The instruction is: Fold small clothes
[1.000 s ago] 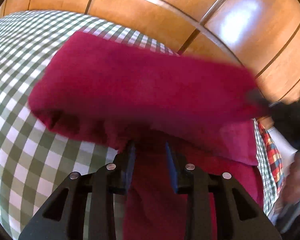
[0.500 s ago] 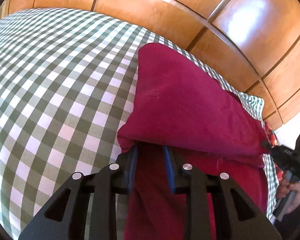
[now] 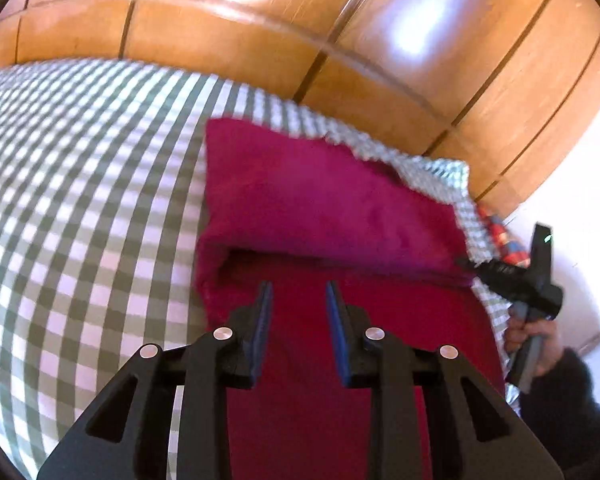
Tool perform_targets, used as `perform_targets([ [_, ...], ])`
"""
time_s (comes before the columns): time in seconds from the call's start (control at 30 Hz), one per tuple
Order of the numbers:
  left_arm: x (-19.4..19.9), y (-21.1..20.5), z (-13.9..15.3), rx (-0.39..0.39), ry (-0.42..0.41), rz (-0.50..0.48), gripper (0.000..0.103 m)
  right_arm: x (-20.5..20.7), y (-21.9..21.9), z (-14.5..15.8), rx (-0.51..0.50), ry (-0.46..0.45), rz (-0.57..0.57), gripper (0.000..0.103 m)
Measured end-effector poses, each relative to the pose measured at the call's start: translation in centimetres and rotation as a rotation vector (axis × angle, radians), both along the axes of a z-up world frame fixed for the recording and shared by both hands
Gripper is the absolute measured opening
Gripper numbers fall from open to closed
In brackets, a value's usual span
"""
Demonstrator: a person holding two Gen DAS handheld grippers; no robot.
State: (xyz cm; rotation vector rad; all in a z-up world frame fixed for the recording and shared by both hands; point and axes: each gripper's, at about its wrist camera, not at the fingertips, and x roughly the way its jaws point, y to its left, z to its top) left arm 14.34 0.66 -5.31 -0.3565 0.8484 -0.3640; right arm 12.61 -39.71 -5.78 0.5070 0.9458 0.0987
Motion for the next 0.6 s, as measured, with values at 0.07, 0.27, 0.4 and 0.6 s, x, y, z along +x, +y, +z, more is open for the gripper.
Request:
perform_targets([
  [0.07,0.6,0.0,0.7,0.006,-0.018,0.019,0.026,-0.9,-0.6,0.9,-0.016,-0.032,-0.042,0.046],
  [0.27,3.5,-1.4,0.3,0.067,-0.032,0.058,0.026,-2.8,1.5,4.3,-0.030,-0.132,0.012,0.048],
  [0.4,5.0,-2.4,-3.3,0.124,0.075,0.063,0.026,-1.7,5.3,3.4,-0.105,-0.098,0.104,0.048],
  [0.6,3.1,0.8,-4.1,-0.032,0.113,0.056,0.026,-1.7,6.0,-1.0,-0.185,-0.116,0.099,0.049],
])
